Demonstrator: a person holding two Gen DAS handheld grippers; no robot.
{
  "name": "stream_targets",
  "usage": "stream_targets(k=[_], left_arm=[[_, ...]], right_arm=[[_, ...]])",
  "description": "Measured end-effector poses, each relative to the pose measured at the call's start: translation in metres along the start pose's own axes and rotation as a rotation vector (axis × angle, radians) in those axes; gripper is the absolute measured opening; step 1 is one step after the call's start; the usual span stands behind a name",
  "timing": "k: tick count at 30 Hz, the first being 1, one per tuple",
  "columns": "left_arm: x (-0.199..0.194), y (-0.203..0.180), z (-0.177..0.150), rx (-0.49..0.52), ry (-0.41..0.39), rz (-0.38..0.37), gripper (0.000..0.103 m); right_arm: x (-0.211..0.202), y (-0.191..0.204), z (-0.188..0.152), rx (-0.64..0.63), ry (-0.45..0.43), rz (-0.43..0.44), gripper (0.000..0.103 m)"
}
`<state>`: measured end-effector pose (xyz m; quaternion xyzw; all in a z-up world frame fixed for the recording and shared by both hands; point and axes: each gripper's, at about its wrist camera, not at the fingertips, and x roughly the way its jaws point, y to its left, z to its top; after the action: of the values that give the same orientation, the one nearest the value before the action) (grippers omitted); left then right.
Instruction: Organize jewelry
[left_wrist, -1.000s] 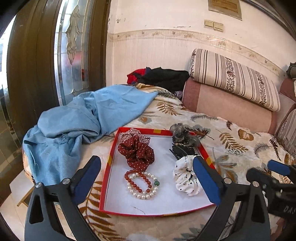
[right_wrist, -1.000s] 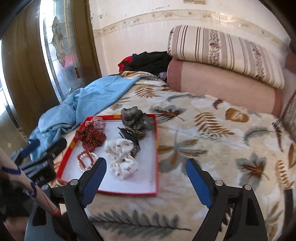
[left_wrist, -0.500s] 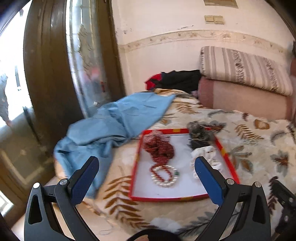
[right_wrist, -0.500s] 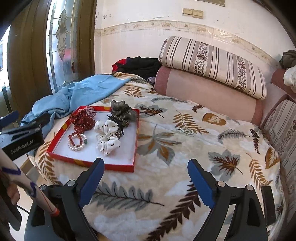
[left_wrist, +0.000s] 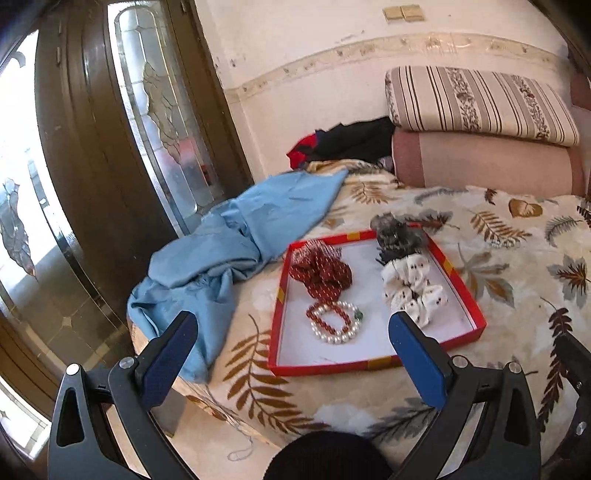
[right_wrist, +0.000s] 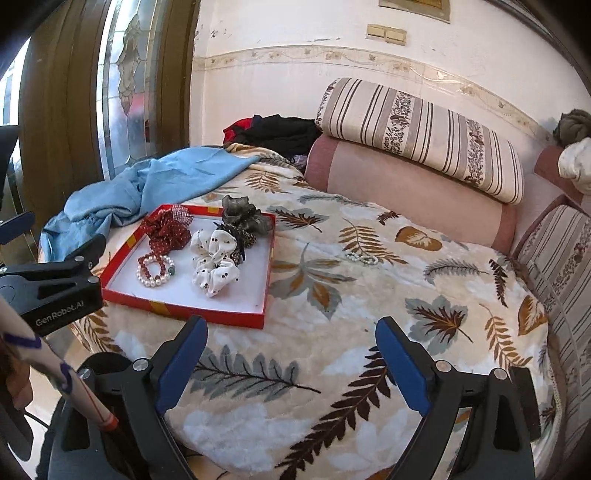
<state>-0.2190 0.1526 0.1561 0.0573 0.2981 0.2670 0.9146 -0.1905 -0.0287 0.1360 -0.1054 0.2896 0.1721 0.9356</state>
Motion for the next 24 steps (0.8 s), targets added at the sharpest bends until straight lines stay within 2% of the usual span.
stream_targets(k=[12, 24], left_arm=[[0.024, 0.012, -0.009, -0.055, 0.060, -0.027, 0.103], [0.036, 0.023, -0.014, -0.081, 0.090, -0.021, 0.103]], right_arm=[[0.012, 0.015, -0.003, -0.057, 0.035, -0.018, 0.095], [0.018, 0.023, -0.005, -0.087, 0.054, -0.018, 0.095]])
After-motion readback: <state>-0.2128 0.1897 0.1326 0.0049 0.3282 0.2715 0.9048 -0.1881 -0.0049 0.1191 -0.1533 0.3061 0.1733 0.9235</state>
